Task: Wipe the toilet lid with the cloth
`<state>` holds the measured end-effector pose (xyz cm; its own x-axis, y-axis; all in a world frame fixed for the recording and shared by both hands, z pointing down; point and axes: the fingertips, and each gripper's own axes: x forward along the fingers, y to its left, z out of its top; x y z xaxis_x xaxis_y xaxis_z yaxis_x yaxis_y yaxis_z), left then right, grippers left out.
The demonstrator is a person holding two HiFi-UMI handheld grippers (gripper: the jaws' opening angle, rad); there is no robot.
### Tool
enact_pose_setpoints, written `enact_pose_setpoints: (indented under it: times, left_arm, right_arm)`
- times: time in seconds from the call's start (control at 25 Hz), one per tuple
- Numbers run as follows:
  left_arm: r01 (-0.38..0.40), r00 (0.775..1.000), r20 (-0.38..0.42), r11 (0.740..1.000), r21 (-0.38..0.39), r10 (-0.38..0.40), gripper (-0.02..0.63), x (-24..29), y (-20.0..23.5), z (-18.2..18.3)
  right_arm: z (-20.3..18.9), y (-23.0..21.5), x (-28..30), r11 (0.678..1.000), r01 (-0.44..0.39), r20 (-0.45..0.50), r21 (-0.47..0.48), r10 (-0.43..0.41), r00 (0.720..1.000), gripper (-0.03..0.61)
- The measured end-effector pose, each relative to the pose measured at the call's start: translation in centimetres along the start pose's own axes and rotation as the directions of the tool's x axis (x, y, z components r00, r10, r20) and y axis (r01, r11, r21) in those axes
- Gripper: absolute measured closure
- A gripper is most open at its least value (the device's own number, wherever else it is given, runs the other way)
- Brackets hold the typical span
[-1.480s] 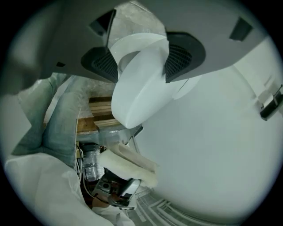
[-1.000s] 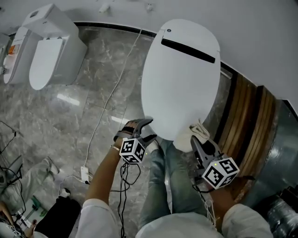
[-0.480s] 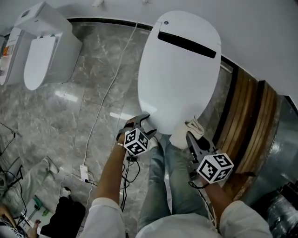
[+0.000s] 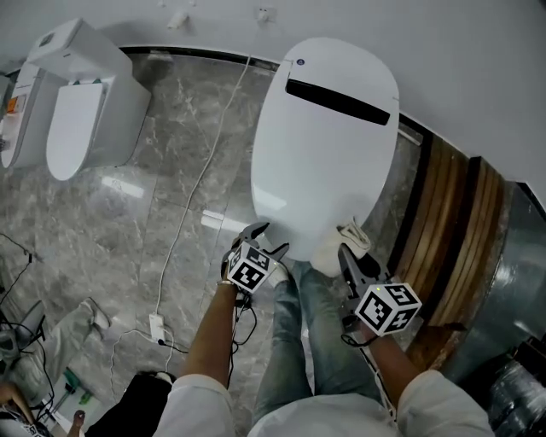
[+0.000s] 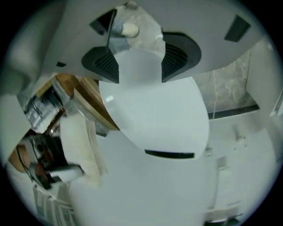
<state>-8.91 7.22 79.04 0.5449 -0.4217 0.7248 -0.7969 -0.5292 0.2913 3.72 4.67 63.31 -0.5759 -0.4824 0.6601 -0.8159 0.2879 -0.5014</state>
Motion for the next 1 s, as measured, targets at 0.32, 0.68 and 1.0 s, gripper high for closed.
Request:
enact_pose_setpoints:
  times: [0.32, 0.68, 1.0]
  left_arm:
    - [-0.386, 0.864, 0.222, 0.878, -0.284, 0.452, 0.599, -8.4, 10.4, 15.2]
    - [-0.39, 0.86, 0.163, 0.828, -0.402, 0.484, 0.601, -5.0, 19.1, 22.1]
    - [-0.359, 0.877, 0.126, 0.806, -0.47, 0.464, 0.601, -1.1, 18.6, 21.2]
  right_arm:
    - [9.5, 2.3, 9.2, 0.994, -0.082, 0.092, 0.067, 0.075, 0.993, 0.491]
    - [16.3, 5.5, 27.9, 0.973, -0.222, -0.058, 0.064, 0.225, 0.973, 0.491]
    - [15.5, 0.9, 31.6, 0.991, -0.132, -0.139, 0.027, 0.134, 0.981, 0.491]
